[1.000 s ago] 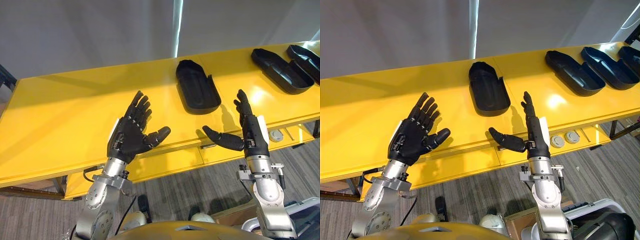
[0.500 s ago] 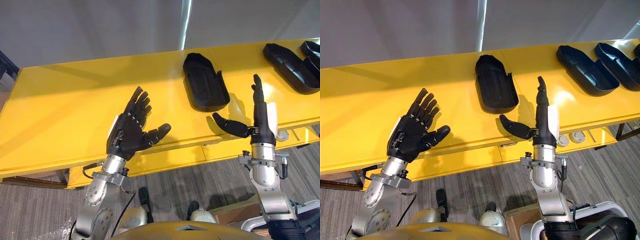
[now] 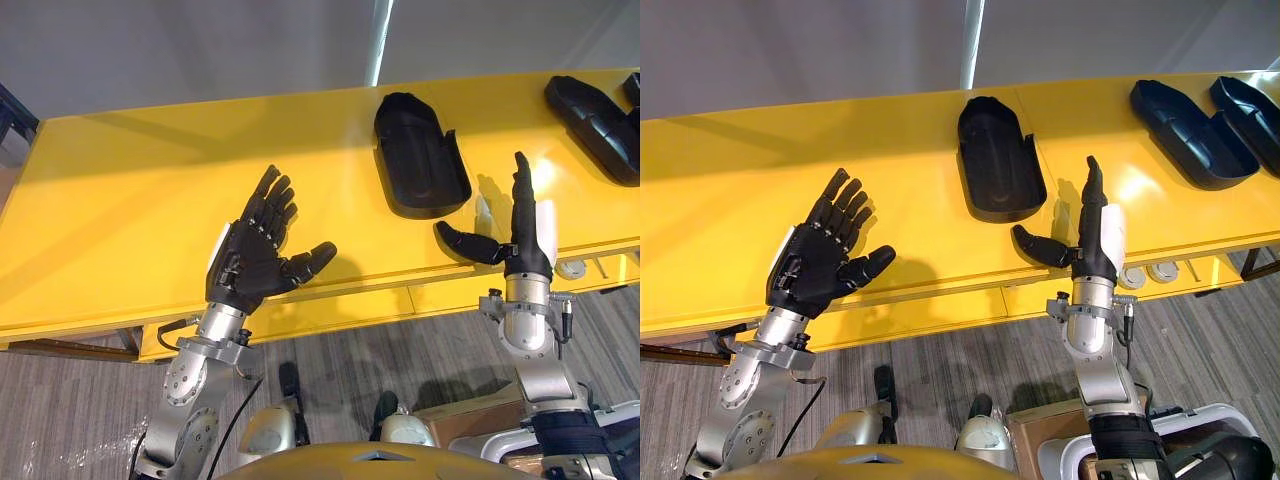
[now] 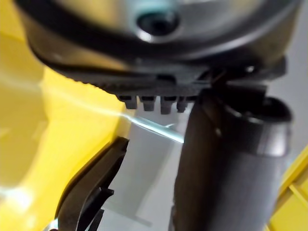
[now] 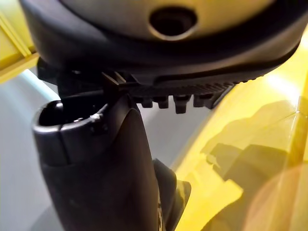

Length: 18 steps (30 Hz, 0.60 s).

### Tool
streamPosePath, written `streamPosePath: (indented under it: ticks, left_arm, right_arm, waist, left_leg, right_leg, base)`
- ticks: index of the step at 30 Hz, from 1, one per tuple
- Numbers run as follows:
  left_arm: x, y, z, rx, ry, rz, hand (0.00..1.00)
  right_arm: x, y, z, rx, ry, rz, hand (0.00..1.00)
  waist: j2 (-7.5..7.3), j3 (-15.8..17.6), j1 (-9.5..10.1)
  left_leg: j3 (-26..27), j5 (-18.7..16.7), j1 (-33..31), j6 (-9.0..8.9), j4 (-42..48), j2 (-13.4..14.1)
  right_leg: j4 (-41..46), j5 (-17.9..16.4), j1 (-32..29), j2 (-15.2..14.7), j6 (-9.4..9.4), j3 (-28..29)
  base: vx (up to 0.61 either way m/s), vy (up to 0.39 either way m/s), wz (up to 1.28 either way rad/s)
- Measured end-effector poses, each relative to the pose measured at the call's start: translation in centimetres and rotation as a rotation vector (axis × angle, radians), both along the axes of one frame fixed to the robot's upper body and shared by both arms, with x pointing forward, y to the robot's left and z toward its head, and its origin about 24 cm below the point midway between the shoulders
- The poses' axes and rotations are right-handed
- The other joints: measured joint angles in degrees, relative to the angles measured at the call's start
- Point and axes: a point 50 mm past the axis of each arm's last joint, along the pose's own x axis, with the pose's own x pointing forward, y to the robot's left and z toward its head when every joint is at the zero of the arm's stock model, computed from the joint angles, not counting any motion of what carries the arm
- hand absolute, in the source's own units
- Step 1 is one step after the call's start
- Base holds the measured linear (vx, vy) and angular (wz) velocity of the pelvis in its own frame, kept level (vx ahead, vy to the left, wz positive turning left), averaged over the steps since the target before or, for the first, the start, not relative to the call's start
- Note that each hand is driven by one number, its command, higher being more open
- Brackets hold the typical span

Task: Walk over and take three plastic housings, then place them on the shelf

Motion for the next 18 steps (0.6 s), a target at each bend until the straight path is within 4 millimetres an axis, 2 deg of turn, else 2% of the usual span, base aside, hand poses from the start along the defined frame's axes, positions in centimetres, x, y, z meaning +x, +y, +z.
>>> streamPosePath:
  ticks: [3,13,18]
  left_arm:
    - [0.0,0.0,0.1,-0.001,-0.003,0.0,1.0]
    - [0.8,0.1,1.1,0.003,-0.059,0.0,1.0]
    - [0.9,0.6,1.2,0.008,-0.067,0.021,1.0]
  right_arm:
    - [0.2,-0.2,-0.1,0.005,-0.009,-0.028,1.0]
    - [2.5,-0.6,2.0,-0.011,-0.104,-0.074,1.0]
    - [3.2,-0.7,2.4,-0.015,-0.111,-0.087,1.0]
  waist:
    - [0.23,0.2,0.67]
    - [0.84,3.3,0.9]
    - [1.03,3.5,0.93]
  left_leg:
    - [-0.5,0.0,-0.2,-0.07,0.0,0.0]
    - [-2.0,1.2,-2.2,0.18,0.0,0.0]
    - [-2.3,1.5,-2.8,0.22,0.0,0.0]
  right_leg:
    - [0.2,-0.2,0.0,0.0,-0.17,-0.3]
    - [1.6,-0.4,-1.8,0.0,-0.36,-1.6]
    - [1.8,-0.4,-2.3,0.0,-0.37,-1.9]
  base:
    - [0.0,0.009,0.04]
    - [-0.01,0.013,0.07]
    - [0.0,0.003,0.03]
